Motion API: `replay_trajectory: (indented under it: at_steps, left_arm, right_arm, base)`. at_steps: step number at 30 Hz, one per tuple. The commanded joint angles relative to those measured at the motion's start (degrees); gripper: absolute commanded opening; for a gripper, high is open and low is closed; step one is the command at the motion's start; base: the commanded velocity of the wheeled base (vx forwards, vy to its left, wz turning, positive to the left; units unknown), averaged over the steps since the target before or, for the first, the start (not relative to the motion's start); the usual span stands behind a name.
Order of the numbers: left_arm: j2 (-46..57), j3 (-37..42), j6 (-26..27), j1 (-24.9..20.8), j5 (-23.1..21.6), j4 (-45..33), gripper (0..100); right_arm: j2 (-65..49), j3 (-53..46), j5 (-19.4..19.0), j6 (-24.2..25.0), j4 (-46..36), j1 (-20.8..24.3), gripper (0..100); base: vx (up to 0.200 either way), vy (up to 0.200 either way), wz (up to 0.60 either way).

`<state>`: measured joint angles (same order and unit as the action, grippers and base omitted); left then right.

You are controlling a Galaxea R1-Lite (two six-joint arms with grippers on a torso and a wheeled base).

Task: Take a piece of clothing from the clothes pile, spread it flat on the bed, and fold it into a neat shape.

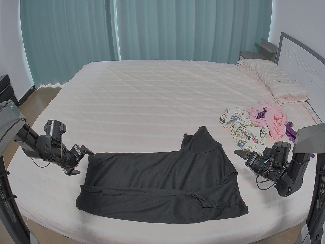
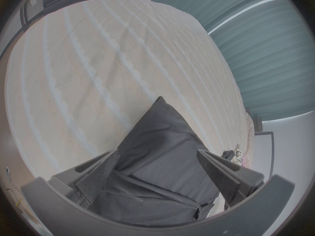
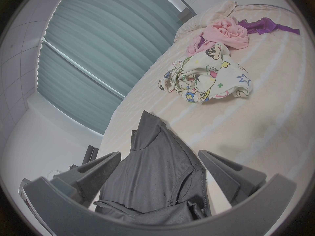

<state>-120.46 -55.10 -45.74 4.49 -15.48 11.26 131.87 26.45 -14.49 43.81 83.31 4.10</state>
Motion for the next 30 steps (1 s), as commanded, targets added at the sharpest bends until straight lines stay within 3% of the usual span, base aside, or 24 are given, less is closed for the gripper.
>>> replay_trajectory:
  at_steps: [1, 5, 13, 18, 23, 30]
  left_arm:
    - [-0.13, -1.24, 0.21, -0.09, 0.36, 0.43, 100]
    - [-1.19, -4.14, 0.65, -0.27, 0.72, 0.51, 100]
    - [-11.82, -13.37, 8.74, -0.44, 3.35, 0.6, 100]
    - [-15.25, -17.85, 10.49, -0.88, 3.62, 1.04, 100]
    - [-17.01, -18.29, 11.73, -0.88, 2.56, 5.7, 100]
    - [-17.97, -17.23, 18.49, 0.26, -1.48, 6.75, 100]
  right_arm:
    - [-0.12, 0.0, -0.01, -0.04, 0.01, 0.03, 100]
    - [-0.38, 0.0, -0.01, -0.04, -0.08, 0.12, 100]
    - [-0.38, 0.0, 0.08, -0.04, -0.08, 1.0, 100]
    - [-0.03, 0.0, 0.08, -0.13, -0.17, 1.0, 100]
    - [-0.12, 0.0, 0.08, -0.13, -0.17, 1.53, 100]
    - [0.06, 0.0, 0.08, -0.13, -0.17, 2.14, 100]
  base:
    - [0.0, 0.0, 0.0]
    - [0.0, 0.0, 0.0]
    - [0.0, 0.0, 0.0]
    - [0.0, 0.0, 0.0]
    - [0.0, 0.0, 0.0]
    - [0.0, 0.0, 0.0]
